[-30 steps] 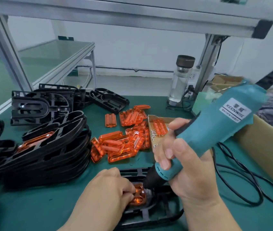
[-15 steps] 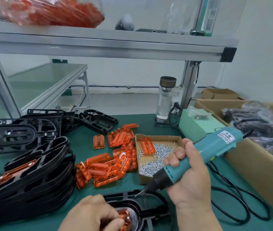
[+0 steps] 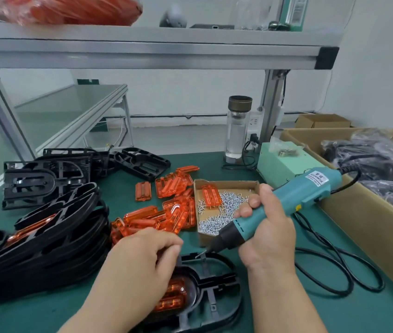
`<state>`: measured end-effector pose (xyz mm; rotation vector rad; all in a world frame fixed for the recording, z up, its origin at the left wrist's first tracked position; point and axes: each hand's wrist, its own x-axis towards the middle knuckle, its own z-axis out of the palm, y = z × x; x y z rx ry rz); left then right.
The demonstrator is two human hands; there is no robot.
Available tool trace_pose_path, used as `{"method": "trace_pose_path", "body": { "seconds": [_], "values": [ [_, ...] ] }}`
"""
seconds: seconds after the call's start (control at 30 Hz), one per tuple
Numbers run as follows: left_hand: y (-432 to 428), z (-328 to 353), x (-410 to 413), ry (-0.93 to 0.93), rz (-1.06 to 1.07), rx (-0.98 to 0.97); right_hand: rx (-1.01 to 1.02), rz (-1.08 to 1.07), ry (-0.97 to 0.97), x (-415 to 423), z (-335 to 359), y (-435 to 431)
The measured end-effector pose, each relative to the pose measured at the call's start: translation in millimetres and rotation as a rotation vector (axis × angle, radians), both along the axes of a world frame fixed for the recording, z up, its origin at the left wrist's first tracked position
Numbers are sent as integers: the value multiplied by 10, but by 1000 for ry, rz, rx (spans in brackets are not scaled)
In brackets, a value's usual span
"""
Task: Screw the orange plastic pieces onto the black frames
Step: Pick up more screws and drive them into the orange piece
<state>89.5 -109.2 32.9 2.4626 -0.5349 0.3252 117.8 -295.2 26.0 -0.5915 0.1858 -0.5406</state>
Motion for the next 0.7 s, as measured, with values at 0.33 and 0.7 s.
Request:
{"method": "trace_pose_path", "body": {
  "seconds": [0.33, 0.7],
  "values": [
    [-966, 189, 892, 151, -204, 200, 40, -29, 90, 9, 18, -130],
    [-1412, -48, 1148, 390, -286, 756, 76, 63, 116, 34, -8, -106]
  ]
}}
